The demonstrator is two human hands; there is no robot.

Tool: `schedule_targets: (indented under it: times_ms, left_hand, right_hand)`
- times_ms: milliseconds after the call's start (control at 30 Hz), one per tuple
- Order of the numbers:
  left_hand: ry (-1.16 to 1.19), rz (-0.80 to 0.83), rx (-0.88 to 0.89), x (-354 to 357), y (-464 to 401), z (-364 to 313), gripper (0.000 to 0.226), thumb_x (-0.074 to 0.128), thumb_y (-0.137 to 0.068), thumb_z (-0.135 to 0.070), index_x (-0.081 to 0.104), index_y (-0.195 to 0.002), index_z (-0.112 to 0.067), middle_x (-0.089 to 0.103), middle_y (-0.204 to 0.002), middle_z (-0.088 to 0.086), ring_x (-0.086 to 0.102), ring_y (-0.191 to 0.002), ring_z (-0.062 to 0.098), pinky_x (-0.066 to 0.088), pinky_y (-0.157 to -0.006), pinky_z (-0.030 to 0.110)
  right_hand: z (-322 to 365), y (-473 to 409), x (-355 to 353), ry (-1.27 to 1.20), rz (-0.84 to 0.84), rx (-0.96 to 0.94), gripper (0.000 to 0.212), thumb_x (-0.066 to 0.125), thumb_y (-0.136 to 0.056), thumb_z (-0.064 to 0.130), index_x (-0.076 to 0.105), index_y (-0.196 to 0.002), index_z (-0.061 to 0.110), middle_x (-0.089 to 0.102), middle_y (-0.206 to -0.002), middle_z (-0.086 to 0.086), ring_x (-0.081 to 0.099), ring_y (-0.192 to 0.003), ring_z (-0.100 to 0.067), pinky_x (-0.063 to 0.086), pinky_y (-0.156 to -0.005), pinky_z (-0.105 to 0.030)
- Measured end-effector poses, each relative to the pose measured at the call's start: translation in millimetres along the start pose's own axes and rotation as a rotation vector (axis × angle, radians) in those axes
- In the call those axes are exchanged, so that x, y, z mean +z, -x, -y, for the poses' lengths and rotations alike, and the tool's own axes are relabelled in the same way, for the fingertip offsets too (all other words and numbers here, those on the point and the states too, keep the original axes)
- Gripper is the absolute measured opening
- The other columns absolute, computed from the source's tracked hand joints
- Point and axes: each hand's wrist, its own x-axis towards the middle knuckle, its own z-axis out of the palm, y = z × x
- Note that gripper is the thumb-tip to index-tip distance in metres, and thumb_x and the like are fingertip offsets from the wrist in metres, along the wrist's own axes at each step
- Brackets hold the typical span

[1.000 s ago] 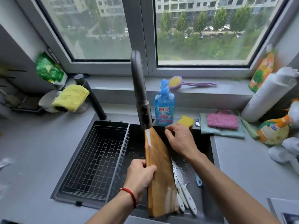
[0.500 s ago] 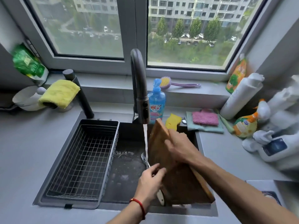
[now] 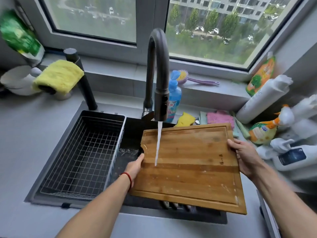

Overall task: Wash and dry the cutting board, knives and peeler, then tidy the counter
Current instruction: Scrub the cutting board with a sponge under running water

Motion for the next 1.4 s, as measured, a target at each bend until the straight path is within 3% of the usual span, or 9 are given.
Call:
schedule_targets:
  times_ms: [133, 233, 400, 533, 667, 800, 1100, 1300, 1400]
  left_hand:
    - [-0.183, -0.022, 0.034, -12, 8, -12, 0.076, 0.055, -0.092, -0.068, 0.063, -0.13, -0.003, 0.067, -0.124, 0.014, 0.063, -0.113, 0.034, 0.049, -0.105, 0.049]
    - [-0.266, -0.011, 0.07, -25, 19, -23, 0.07, 0.056, -0.094, -0.064, 0.062, -0.126, -0.003, 0.068, -0.121, 0.014, 0.065, -0.111, 0.034, 0.051, -0.103, 0.05]
    - [-0.235, -0.02, 0.12, -61, 42, -36, 0.056, 0.065, -0.089, -0.062, 0.069, -0.107, -0.008, 0.077, -0.1, 0.011, 0.073, -0.09, 0.03, 0.06, -0.073, 0.038]
    - [-0.113, -0.019, 0.127, -96, 55, -41, 0.071, 0.075, -0.075, -0.064, 0.071, -0.109, -0.001, 0.079, -0.092, 0.014, 0.077, -0.082, 0.03, 0.062, -0.066, 0.04]
    - [-0.047, -0.043, 0.137, -122, 57, -42, 0.089, 0.084, -0.059, -0.063, 0.065, -0.12, -0.002, 0.078, -0.099, 0.018, 0.076, -0.089, 0.036, 0.062, -0.076, 0.054]
    - [-0.053, -0.054, 0.128, -144, 57, -46, 0.107, 0.088, -0.065, -0.057, 0.041, -0.15, -0.01, 0.069, -0.123, 0.022, 0.068, -0.108, 0.043, 0.055, -0.089, 0.066]
    - [-0.041, -0.076, 0.207, -166, 66, -42, 0.065, 0.081, -0.067, -0.059, 0.067, -0.117, -0.02, 0.078, -0.107, 0.012, 0.072, -0.101, 0.037, 0.061, -0.072, 0.053]
    - [-0.089, -0.112, 0.2, -156, 64, -39, 0.074, 0.085, -0.064, -0.059, 0.064, -0.123, -0.019, 0.074, -0.114, 0.013, 0.069, -0.106, 0.036, 0.058, -0.085, 0.057]
    - [-0.138, -0.214, 0.233, -143, 66, -39, 0.079, 0.08, -0.064, -0.07, 0.065, -0.121, -0.016, 0.073, -0.11, 0.011, 0.068, -0.102, 0.033, 0.057, -0.088, 0.052]
  right_hand:
    - [-35, -8, -24, 0.012, -0.077, 0.061, 0.027, 0.048, -0.106, 0.016, 0.07, -0.113, 0.001, 0.077, -0.103, -0.019, 0.077, -0.086, -0.03, 0.063, -0.063, -0.04]
    - [-55, -21, -23, 0.305, -0.22, 0.011, 0.028, 0.051, -0.102, 0.023, 0.073, -0.103, 0.004, 0.077, -0.095, -0.017, 0.074, -0.083, -0.033, 0.06, -0.073, -0.044]
    - [-69, -30, 8, 0.61, -0.265, -0.082, 0.032, 0.039, -0.1, 0.033, 0.064, -0.092, 0.015, 0.069, -0.095, -0.009, 0.063, -0.088, -0.029, 0.052, -0.082, -0.046]
    - [-86, -40, 42, 0.677, -0.247, -0.115, 0.031, 0.036, -0.102, 0.033, 0.058, -0.106, 0.011, 0.063, -0.107, -0.011, 0.056, -0.097, -0.03, 0.044, -0.084, -0.042]
    - [-95, -47, 79, 0.661, -0.217, -0.125, 0.037, 0.036, -0.104, 0.032, 0.056, -0.126, 0.009, 0.063, -0.12, -0.013, 0.057, -0.109, -0.033, 0.047, -0.095, -0.045]
    - [-103, -47, 103, 0.635, -0.152, -0.111, 0.04, 0.037, -0.106, 0.034, 0.051, -0.134, 0.011, 0.061, -0.127, -0.012, 0.056, -0.118, -0.034, 0.043, -0.099, -0.044]
    - [-122, -39, 140, 0.602, -0.066, -0.132, 0.059, 0.045, -0.105, 0.041, 0.029, -0.151, 0.008, 0.047, -0.146, -0.018, 0.048, -0.132, -0.038, 0.04, -0.111, -0.052]
    - [-123, -48, 134, 0.613, -0.053, -0.159, 0.052, 0.047, -0.104, 0.038, 0.034, -0.146, 0.012, 0.051, -0.142, -0.016, 0.051, -0.129, -0.035, 0.042, -0.109, -0.048]
    - [-128, -54, 134, 0.627, -0.047, -0.12, 0.062, 0.044, -0.103, 0.04, 0.022, -0.153, 0.01, 0.041, -0.15, -0.018, 0.045, -0.133, -0.036, 0.038, -0.113, -0.053]
